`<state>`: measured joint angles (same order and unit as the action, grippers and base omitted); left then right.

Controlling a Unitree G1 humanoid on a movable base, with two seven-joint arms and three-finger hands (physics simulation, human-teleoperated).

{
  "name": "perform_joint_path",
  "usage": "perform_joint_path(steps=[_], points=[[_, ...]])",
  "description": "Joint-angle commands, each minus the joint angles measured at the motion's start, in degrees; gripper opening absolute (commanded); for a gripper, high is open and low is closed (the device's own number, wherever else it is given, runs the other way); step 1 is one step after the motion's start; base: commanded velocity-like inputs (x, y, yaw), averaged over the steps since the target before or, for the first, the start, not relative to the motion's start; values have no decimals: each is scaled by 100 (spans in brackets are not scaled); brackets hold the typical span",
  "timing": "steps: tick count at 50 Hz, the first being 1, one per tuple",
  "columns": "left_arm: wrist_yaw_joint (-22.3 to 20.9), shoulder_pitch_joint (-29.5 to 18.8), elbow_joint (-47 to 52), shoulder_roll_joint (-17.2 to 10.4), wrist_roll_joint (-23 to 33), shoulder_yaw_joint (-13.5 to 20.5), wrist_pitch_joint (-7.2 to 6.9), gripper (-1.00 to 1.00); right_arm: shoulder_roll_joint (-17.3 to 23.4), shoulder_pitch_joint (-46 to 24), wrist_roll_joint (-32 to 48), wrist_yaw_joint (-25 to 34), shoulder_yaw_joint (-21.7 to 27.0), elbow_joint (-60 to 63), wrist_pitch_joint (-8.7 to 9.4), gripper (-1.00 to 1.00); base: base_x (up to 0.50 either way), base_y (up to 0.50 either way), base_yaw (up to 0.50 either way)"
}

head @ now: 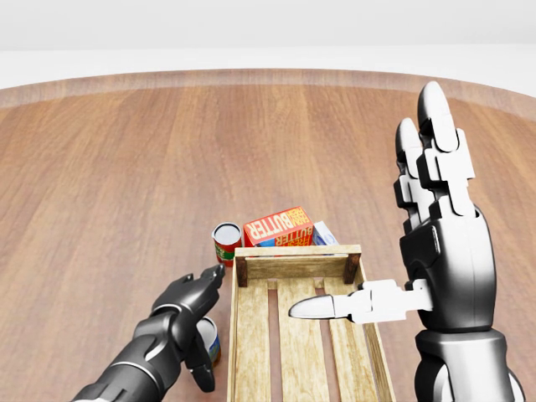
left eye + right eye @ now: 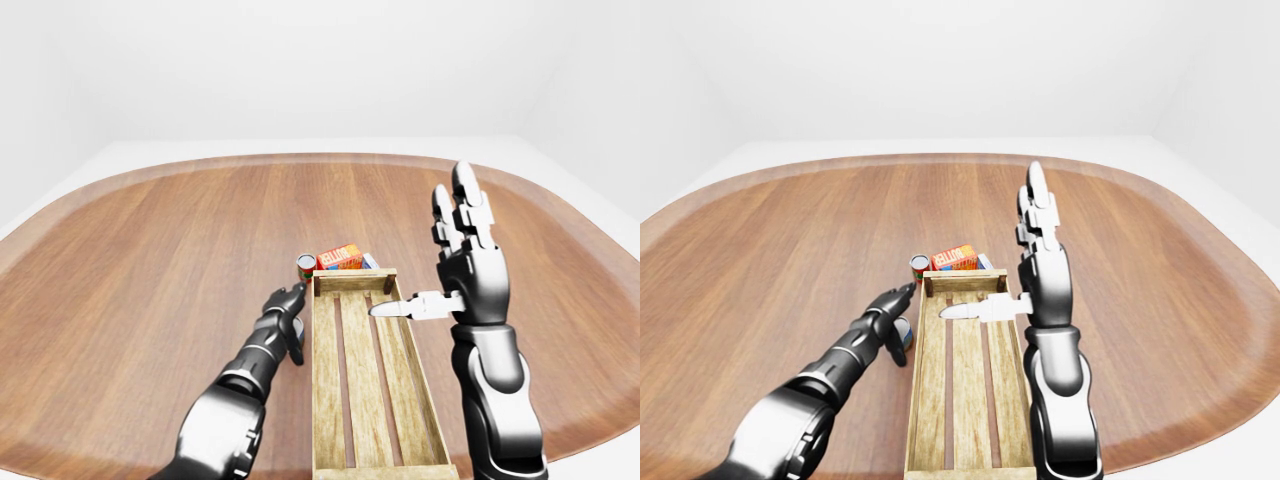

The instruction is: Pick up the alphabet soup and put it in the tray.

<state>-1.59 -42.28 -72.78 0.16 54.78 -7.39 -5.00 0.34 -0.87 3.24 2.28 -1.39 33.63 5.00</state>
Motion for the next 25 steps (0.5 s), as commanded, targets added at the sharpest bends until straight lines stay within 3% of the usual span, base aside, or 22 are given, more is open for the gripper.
perform_joint_path(steps=[1, 25], points=[[11, 34, -122, 97, 1, -8, 0, 100, 2, 5, -15, -2, 10, -11, 0, 100, 0, 0, 0], [98, 146, -231, 94, 32, 7, 0, 100, 5, -15, -24, 2, 19, -85, 0, 100, 0, 0, 0]])
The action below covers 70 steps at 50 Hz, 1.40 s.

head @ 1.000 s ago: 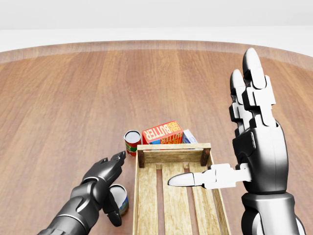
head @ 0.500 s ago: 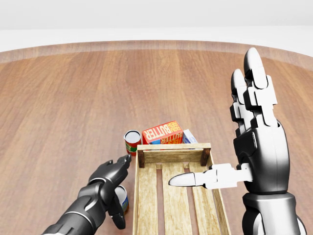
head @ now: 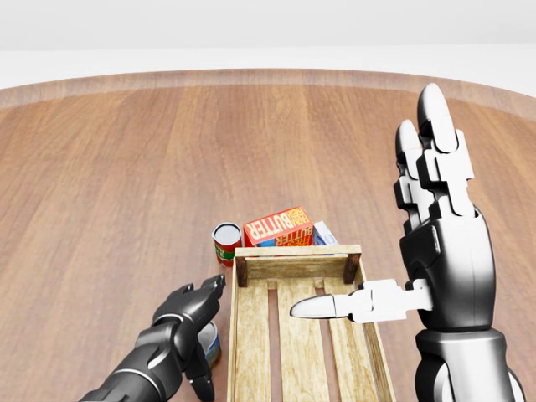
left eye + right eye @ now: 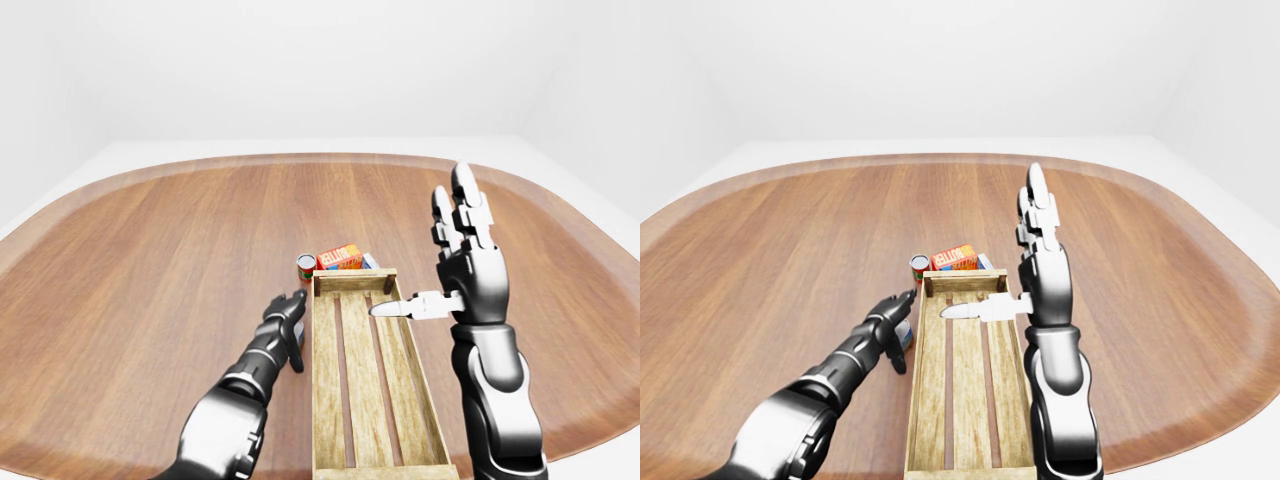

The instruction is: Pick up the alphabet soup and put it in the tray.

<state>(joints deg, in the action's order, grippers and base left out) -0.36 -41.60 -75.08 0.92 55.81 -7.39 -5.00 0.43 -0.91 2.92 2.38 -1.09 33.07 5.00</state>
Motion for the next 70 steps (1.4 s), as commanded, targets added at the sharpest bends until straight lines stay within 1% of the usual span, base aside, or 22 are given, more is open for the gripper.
perform_joint_path(steps=[1, 28, 34, 37, 39, 43, 47, 53, 67, 68, 69, 70], points=[[-17, 78, -5, 15, -69, 9, 0, 100, -2, -10, 17, -10, -15, -29, 0, 100, 0, 0, 0], [20, 46, -112, 14, -24, 48, 0, 100, -24, 47, 55, -26, -89, -26, 0, 100, 0, 0, 0], [13, 47, -118, 10, -22, 49, 0, 100, 7, 64, 24, -35, 48, -114, 0, 100, 0, 0, 0], [-14, 8, -110, -7, -24, 55, 0, 100, 97, 117, 234, -19, 59, -225, 0, 100, 0, 0, 0], [-13, -4, -109, -16, -23, 59, 0, 100, 202, 107, 541, 2, 76, -315, 0, 100, 0, 0, 0], [-11, 1, -109, -18, -15, 56, 0, 100, 214, 69, 740, 155, 192, -378, 0, 100, 0, 0, 0], [-24, -12, -108, -33, -6, 55, 0, 100, 175, 47, 774, 255, 257, -257, 0, 100, 0, 0, 0], [-38, -24, -109, -47, 16, 52, 0, 100, 121, 58, 844, 266, 214, -250, 0, 100, 0, 0, 0], [-54, -25, -126, -56, 54, 55, 0, 100, 64, 50, 773, 200, 172, -230, 0, 100, 0, 0, 0], [-30, -28, -128, -55, 50, 63, 0, 71, 64, 55, 768, 190, 170, -240, 0, 100, 0, 0, 0], [-32, -25, -127, -53, 44, 66, 0, -30, 61, 64, 755, 182, 167, -248, 0, 100, 0, 0, 0], [-32, -12, -126, -48, 45, 60, 0, -99, 59, 76, 745, 172, 164, -264, 0, 100, 0, 0, 0]])
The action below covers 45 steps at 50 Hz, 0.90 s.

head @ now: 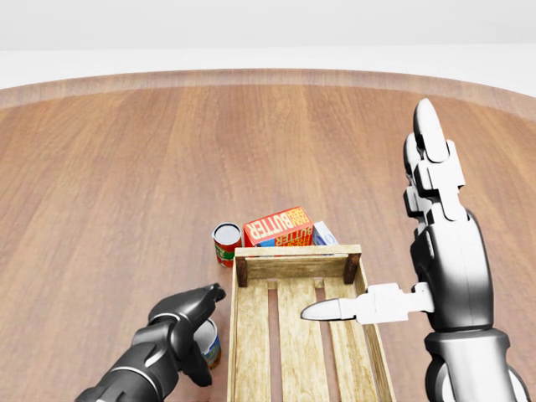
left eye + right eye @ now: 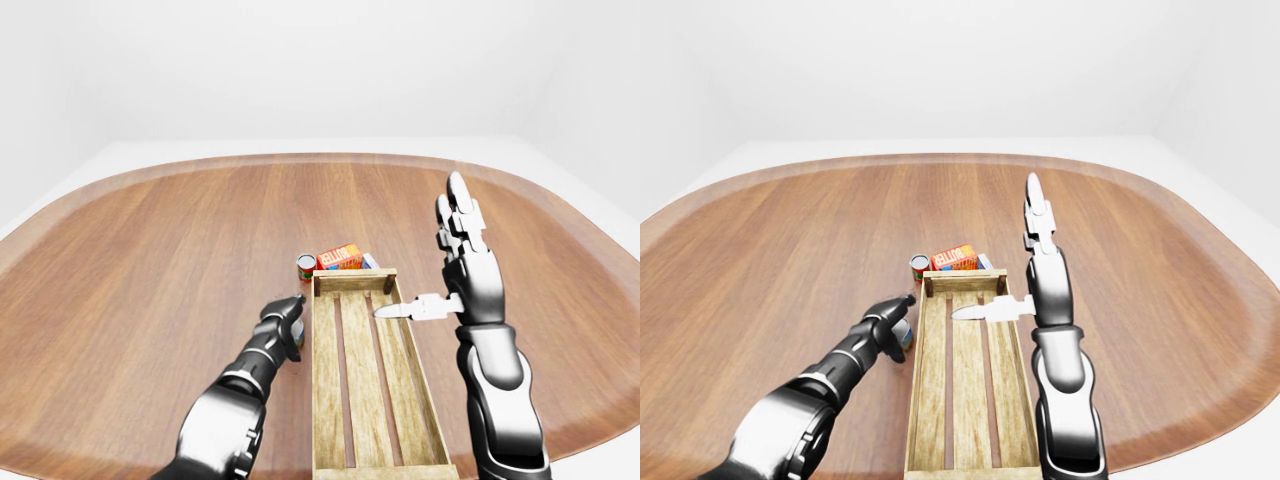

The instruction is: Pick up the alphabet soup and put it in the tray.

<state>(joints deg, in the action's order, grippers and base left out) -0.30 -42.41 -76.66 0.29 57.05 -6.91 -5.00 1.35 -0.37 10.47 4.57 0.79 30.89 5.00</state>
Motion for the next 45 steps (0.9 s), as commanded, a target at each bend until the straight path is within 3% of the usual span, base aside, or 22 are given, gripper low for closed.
perform_joint_path(steps=[1, 45], points=[[-37, 78, 32, 22, -68, 1, 0, -100, -35, 28, -23, -54, -25, -60, 0, 100, 0, 0, 0], [-81, 78, 224, -32, -6, -38, 0, -100, -43, 32, -117, -122, -86, -72, 0, 100, 0, 0, 0]])
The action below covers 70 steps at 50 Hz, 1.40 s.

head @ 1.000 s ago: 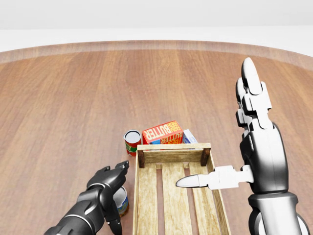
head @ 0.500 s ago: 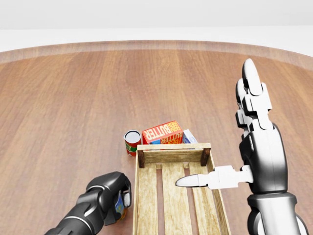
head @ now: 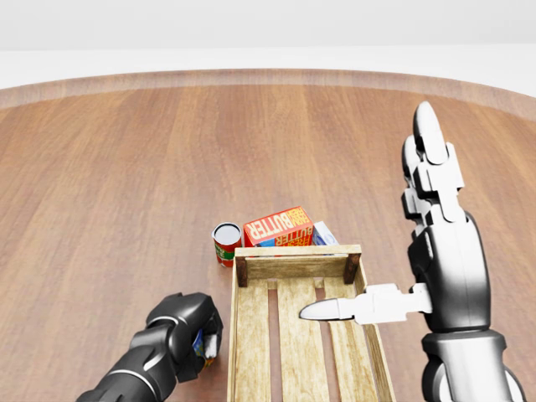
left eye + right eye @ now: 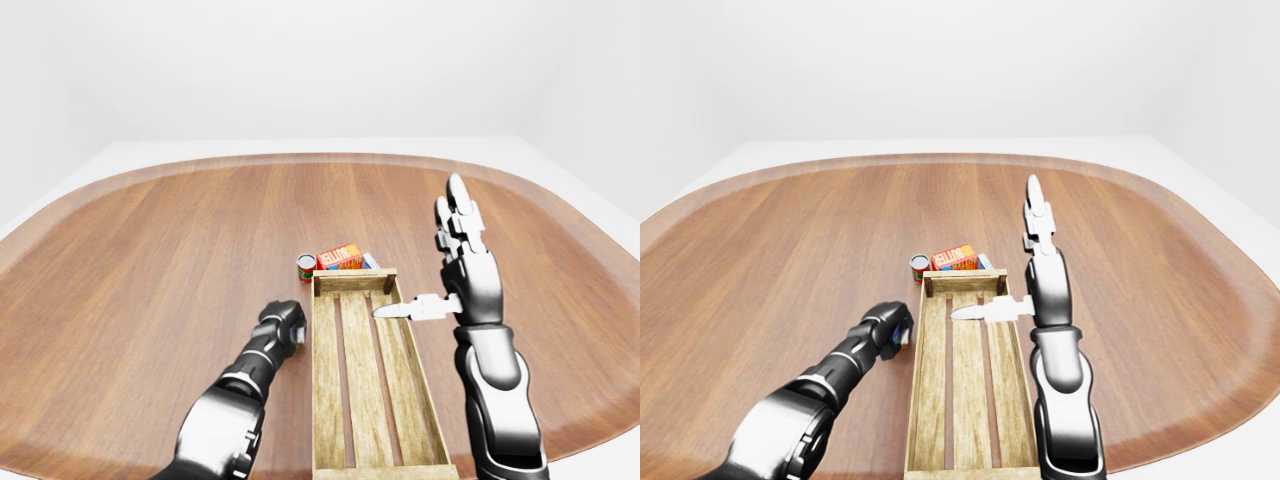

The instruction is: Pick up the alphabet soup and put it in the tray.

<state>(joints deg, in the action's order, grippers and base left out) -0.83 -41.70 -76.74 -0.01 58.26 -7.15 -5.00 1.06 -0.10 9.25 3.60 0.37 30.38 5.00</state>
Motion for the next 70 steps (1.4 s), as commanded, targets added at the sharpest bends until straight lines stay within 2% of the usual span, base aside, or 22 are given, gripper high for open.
perform_joint_path(steps=[1, 11, 24, 32, 38, 44, 45, 52, 58, 65, 70], points=[[-44, 10, 257, -2, -127, -22, 0, -100, -16, 7, 2, -28, -44, -21, 0, 100, 0, 0, 0], [-213, 77, 636, -78, -50, -82, 0, -100, -23, -19, 7, -46, -82, -11, 0, 100, 0, 0, 0], [-791, 581, 1786, -263, 356, -144, 0, -100, -36, -14, -3, -68, -115, -80, 0, 100, 0, 0, 0], [-1517, 1062, 3126, -396, 793, -87, 0, -100, -39, -16, -15, -84, -126, -120, 0, 100, 0, 0, 0], [-1939, 1382, 4208, -326, 897, 47, 0, -100, -41, -5, -28, -91, -130, -154, 0, 100, 0, 0, 0], [-2384, 1689, 5253, -361, 1208, 26, 0, -100, -35, 1, -38, -87, -109, -112, 0, 100, 0, 0, 0], [-2398, 1698, 5276, -356, 1231, 37, 0, -100, -35, 1, -38, -87, -109, -111, 0, 100, 0, 0, 0], [-3201, 1846, 6580, -333, 1413, 161, 0, -100, -36, 2, -30, -91, -115, -86, 0, 100, 0, 0, 0], [-3644, 1906, 7246, -311, 1579, 222, 0, -100, -39, 12, -31, -93, -117, -72, 0, 100, 0, 0, 0], [-3917, 1911, 7736, -309, 1710, 298, 0, -100, -39, 16, -25, -93, -125, -67, 0, 100, 0, 0, 0], [-3917, 1790, 8133, -143, 1748, 249, 0, -100, -40, 15, -20, -93, -132, -75, 0, 100, 0, 0, 0]])
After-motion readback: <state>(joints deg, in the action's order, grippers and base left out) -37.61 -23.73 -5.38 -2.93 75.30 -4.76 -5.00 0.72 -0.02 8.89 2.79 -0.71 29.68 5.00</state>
